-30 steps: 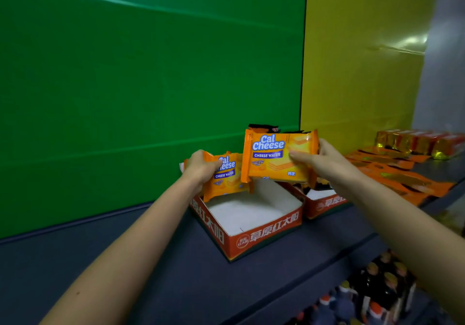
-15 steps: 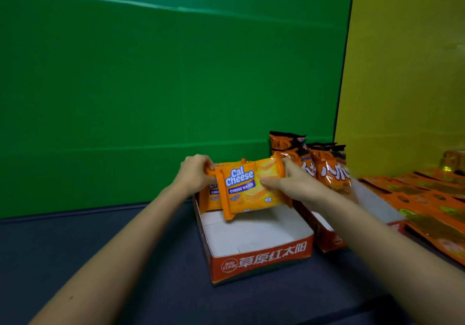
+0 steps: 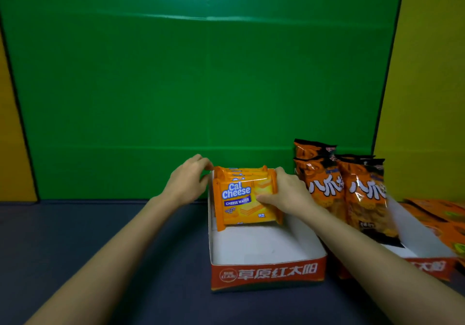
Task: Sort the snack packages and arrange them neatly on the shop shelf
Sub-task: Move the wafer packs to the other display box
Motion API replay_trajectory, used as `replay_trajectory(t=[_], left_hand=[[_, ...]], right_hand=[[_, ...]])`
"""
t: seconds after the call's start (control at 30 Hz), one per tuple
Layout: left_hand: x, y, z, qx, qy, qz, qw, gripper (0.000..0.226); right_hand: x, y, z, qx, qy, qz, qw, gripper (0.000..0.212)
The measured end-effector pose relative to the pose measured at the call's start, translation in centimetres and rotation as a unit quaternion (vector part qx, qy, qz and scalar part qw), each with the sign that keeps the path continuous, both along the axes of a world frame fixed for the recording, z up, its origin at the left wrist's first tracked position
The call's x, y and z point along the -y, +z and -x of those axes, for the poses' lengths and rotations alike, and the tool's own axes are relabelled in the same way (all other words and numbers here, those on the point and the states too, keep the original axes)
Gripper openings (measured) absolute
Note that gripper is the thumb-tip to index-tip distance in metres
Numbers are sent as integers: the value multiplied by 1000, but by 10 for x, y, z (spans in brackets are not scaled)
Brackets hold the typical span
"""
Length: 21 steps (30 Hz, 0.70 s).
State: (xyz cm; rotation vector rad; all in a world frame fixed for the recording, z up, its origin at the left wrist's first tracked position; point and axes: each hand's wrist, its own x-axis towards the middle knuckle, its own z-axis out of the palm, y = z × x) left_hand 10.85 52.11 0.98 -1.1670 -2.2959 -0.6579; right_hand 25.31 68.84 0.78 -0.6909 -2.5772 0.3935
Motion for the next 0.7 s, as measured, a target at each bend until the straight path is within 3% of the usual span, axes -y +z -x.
replay_trajectory(t=[0.43, 0.53, 0.7], left_hand=[[56, -20, -19, 5, 117, 25, 993, 29], [68, -27, -26, 14, 136, 24, 990, 27], [106, -36, -35, 24, 184, 19, 983, 25]], right_hand=[[1, 1, -3, 63, -23, -183, 981, 71], [9, 11, -2, 21, 19, -173, 984, 66], [55, 30, 11, -33, 166, -119, 978, 38]])
